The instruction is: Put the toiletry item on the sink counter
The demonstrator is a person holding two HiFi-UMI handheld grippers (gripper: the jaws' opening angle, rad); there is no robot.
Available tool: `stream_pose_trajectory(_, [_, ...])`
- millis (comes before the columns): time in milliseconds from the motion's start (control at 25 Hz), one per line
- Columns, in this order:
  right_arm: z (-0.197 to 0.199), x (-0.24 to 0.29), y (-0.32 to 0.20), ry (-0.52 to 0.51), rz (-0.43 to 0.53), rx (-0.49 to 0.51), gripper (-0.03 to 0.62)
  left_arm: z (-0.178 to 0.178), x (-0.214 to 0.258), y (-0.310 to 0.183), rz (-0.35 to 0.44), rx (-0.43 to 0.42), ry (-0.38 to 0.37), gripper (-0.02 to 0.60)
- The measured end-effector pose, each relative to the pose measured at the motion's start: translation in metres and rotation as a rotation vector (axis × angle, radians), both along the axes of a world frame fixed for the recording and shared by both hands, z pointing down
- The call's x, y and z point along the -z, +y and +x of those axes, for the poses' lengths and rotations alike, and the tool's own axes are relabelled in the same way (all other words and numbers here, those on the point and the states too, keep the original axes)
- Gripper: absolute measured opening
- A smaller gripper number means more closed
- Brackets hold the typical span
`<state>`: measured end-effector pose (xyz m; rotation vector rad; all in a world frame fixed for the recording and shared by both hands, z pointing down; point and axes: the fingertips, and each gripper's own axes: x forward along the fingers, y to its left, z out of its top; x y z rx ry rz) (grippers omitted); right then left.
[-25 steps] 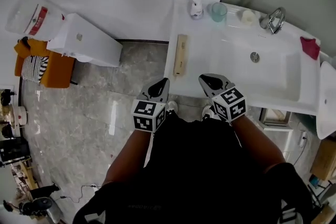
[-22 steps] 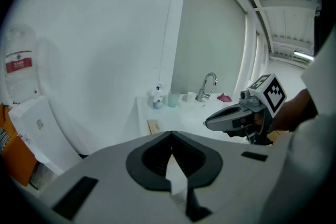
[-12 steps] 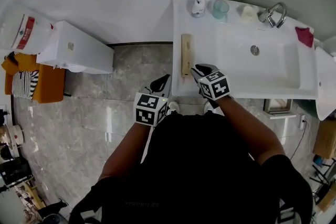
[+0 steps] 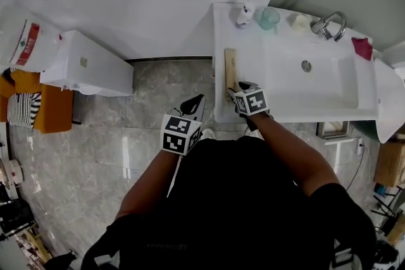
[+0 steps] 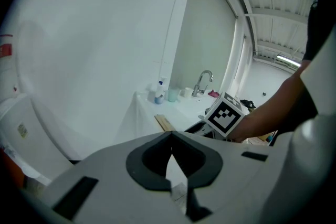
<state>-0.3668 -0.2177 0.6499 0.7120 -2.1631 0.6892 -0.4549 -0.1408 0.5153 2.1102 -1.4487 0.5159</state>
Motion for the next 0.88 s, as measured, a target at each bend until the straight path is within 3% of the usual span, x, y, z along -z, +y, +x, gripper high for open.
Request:
stream_pose_trajectory(360, [0.002, -0.013, -0.003, 0.116, 0.015, -0.058, 0.189, -0.030, 0.001, 0.008, 0.009, 0.002, 0.001, 0.005])
stream_pose_trajectory(880, [0.017, 0.008, 0.006, 0.046, 0.033, -0.163, 0.064, -0.026, 0.008, 0.012, 0.028, -0.063, 0.027, 0.005])
